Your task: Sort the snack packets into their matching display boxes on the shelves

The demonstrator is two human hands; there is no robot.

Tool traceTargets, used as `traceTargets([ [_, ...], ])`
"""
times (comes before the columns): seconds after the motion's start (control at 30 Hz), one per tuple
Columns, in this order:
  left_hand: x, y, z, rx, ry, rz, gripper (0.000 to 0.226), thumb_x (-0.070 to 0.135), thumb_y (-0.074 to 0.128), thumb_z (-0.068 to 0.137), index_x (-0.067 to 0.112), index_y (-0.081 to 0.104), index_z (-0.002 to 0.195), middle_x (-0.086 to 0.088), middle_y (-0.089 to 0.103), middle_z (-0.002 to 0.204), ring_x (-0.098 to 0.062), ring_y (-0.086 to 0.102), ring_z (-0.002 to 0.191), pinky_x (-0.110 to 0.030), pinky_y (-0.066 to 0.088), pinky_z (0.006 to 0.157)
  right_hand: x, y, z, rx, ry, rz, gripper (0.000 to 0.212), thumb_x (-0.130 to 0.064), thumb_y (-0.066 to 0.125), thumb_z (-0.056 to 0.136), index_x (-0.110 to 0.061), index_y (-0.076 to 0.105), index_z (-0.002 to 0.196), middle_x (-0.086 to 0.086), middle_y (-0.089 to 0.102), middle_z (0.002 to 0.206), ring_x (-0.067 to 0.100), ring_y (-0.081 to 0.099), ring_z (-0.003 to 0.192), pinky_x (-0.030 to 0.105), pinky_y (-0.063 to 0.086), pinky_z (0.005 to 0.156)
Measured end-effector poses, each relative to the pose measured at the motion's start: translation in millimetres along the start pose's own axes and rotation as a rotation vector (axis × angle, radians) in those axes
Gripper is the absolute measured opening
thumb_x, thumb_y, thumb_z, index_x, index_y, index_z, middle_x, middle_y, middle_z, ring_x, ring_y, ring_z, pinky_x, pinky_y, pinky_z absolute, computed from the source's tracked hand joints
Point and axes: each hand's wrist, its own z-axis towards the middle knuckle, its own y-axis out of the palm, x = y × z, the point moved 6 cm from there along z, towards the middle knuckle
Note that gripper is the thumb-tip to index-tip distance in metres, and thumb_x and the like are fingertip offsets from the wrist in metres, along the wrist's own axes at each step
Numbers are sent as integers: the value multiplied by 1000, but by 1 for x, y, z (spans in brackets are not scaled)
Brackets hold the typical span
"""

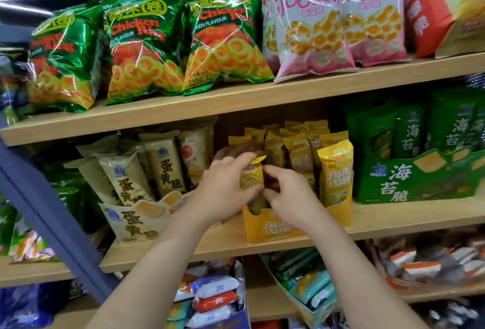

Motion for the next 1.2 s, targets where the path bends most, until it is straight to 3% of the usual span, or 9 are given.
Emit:
traceTargets([
  [0.13,-5,-6,1,85,-31,-25,60,46,69,84,25,49,136,0,60,123,-20,54,116,-41,49,95,-10,-28,1,351,-15,-185,27,-21,51,100,-15,60,125,-1,68,101,13,64,86,21,49,68],
  [0.2,-4,-8,0,103,-13,-10,59,46,69,84,25,50,136,1,59,124,-20,52,118,-42,49,96,-14,-31,8,338,57,-289,21,-30,50,100,-15,58,113,0,67,88,18,63,75,23,42,57],
  [0.33,-3,-9,-4,105,-19,-19,58,45,67,86,28,47,138,3,57,125,-20,49,118,-36,46,98,-10,-20,27,100,270,-496,21,-34,51,99,-15,54,89,7,68,98,28,61,81,34,49,64],
  [0.47,-4,-10,-9,110,-2,-30,57,42,66,88,28,44,139,3,56,124,-21,46,119,-32,41,96,-14,-21,28,87,304,-564,25,-22,56,96,-17,58,120,10,67,106,33,63,91,34,44,64],
  [0.67,-10,-6,-6,92,3,-146,58,38,71,84,32,45,135,4,57,122,-22,50,117,-42,48,98,-39,-25,17,158,91,-552,34,-22,51,100,-29,53,133,10,55,117,36,62,99,37,48,75],
  [0.83,-13,-4,-4,81,16,-193,60,36,73,82,32,45,134,5,59,119,-20,53,114,-43,50,95,-41,-30,25,260,79,-522,43,-14,50,97,-31,55,137,11,55,129,35,62,106,39,52,87],
  [1.03,11,-9,9,28,81,50,72,35,65,80,32,31,143,-1,43,142,-29,37,133,-49,42,105,-23,-7,9,86,131,-580,39,-5,54,93,-13,49,130,12,59,118,32,61,106,37,49,83],
  [1.1,16,-4,16,-69,70,107,76,36,63,79,31,29,147,5,33,152,-26,28,140,-50,40,107,-26,-16,-7,246,10,-498,50,-1,55,91,-14,47,139,8,58,122,29,61,107,37,51,83],
  [1.2,14,-1,23,-147,34,127,85,36,64,79,33,21,152,12,16,159,-21,13,147,-43,34,114,-25,-51,-44,693,-168,-420,46,-10,64,90,-13,55,135,10,57,119,23,55,103,35,53,80],
])
